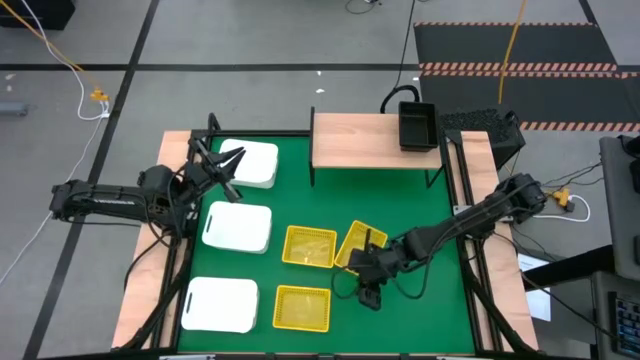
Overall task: Stack baskets on shelf by color
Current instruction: Put the bottom right yellow bin on the shelf
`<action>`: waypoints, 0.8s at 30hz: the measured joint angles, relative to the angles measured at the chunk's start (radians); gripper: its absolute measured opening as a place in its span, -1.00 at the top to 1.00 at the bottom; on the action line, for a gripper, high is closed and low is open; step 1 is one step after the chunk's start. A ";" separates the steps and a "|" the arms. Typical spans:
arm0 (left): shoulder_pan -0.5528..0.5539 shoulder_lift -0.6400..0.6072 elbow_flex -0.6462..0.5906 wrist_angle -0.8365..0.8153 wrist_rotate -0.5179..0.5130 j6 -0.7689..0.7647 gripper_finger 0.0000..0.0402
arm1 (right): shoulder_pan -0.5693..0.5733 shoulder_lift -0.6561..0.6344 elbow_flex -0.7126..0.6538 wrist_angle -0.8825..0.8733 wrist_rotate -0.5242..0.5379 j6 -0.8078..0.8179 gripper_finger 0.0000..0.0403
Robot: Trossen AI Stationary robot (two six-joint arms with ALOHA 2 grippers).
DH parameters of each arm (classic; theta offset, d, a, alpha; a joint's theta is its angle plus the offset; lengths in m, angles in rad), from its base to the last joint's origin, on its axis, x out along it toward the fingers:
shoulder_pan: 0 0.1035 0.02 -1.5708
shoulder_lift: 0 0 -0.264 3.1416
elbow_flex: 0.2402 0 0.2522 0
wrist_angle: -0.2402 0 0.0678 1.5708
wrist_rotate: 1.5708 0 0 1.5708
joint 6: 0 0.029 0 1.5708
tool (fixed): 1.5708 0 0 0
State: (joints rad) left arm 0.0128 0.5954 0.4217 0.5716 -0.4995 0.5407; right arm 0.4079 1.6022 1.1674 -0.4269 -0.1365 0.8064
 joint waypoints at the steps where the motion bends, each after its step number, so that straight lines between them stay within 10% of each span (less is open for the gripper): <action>1: 0.000 0.000 0.000 0.000 0.000 0.000 0.81 | -0.001 0.009 0.000 -0.005 -0.012 0.005 0.08; 24: 0.000 0.000 0.000 0.000 0.000 0.004 0.81 | -0.036 0.110 0.001 -0.116 0.162 -0.120 0.08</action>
State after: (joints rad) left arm 0.0128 0.5955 0.4217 0.5716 -0.4997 0.5452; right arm 0.3721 1.7126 1.1679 -0.5426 0.0254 0.6868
